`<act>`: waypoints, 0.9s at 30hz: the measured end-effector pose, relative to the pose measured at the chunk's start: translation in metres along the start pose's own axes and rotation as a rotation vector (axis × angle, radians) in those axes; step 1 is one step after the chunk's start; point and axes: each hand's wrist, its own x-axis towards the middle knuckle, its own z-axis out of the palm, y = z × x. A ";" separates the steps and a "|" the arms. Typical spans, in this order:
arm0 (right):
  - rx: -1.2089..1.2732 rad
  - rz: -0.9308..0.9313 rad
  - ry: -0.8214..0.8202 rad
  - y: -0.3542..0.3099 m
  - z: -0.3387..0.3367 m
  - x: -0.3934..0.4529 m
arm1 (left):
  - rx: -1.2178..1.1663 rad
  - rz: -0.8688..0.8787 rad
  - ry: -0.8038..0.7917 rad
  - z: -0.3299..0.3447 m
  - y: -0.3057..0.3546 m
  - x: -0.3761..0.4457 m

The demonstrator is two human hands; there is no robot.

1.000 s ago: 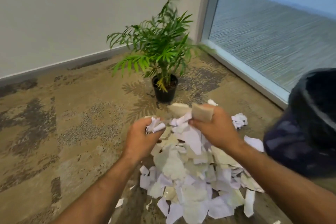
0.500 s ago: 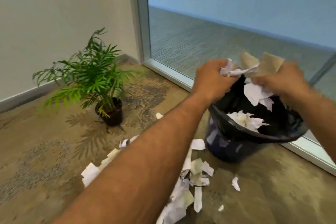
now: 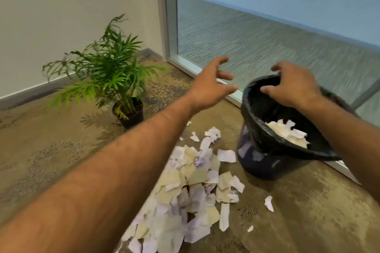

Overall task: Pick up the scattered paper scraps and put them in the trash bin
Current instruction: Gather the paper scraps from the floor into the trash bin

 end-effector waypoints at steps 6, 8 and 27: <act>0.205 -0.423 -0.118 -0.121 0.078 -0.033 | 0.394 -0.321 0.057 -0.138 -0.094 -0.081; 0.219 -0.515 -0.251 -0.153 0.112 -0.043 | 0.521 -0.479 0.057 -0.171 -0.134 -0.127; -0.305 -1.106 -0.914 -0.285 0.353 -0.172 | 0.385 -1.208 0.330 -0.125 -0.297 -0.405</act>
